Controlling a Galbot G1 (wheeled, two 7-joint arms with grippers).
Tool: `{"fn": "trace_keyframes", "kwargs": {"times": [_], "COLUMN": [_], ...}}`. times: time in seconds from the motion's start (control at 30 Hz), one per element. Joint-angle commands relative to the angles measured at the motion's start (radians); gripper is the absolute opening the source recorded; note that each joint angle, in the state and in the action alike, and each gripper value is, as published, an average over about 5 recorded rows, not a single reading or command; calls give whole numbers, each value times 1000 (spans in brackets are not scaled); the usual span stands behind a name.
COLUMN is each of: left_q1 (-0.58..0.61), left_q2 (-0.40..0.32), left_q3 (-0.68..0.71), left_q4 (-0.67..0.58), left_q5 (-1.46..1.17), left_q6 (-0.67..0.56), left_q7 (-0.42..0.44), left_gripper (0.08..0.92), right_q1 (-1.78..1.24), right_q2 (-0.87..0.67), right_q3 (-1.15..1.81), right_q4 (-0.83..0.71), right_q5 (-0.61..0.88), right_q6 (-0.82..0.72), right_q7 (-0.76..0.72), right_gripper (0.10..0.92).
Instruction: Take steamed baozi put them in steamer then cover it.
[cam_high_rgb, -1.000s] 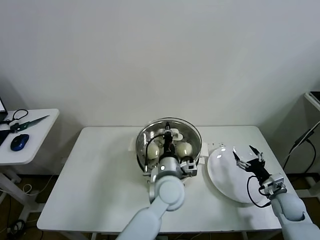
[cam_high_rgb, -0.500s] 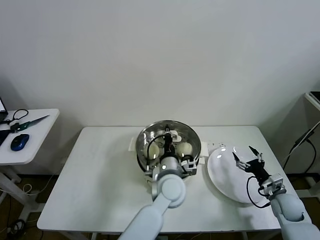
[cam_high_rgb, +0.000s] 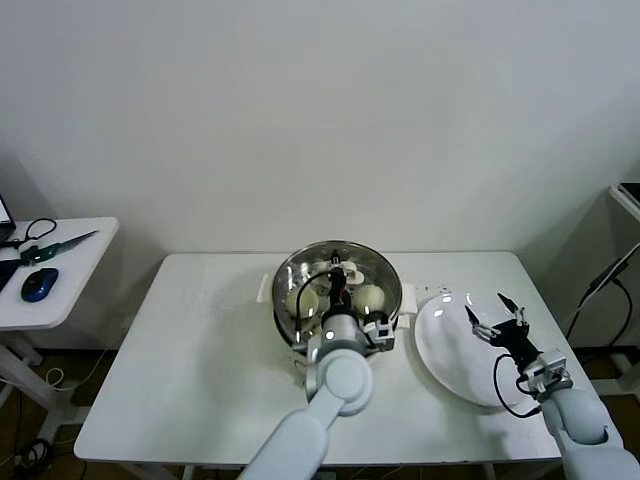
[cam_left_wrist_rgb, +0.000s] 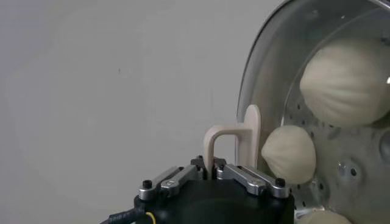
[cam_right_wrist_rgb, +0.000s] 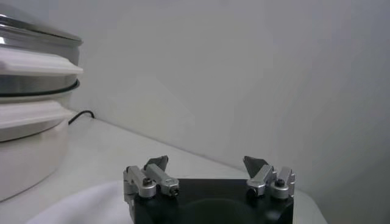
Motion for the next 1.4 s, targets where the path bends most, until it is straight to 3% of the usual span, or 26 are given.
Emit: {"fn": "trace_keyframes", "kwargs": {"times": [0.03,0.53,0.8,1.13,1.4], "left_q1": [0,-1,2,39,135], "left_q2": [2,22,31,118,185], "left_q3": [4,9,22,35,25], "left_q4": [10,21,-17,-162,-294], "left_q5": [-5,-21,-35,-42,-77], "left_q6": [49,49,49,49,49], "left_q7": [-20,-39,-1,39,17], "left_gripper": [153,153,159,417,643], "right_q1": [0,3,3,5,18], "right_q2": [0,4,3,0,1], "right_q3": [1,1,7,16,14], "right_q4": [-1,2,0,33,44], "right_q5": [-2,-8,-9,32,25], "right_q6": [1,0,-2,-96,-144], "right_q7": [-2,-7,-12,-8,-2], "right_gripper": [823,823,823,823,823]}}
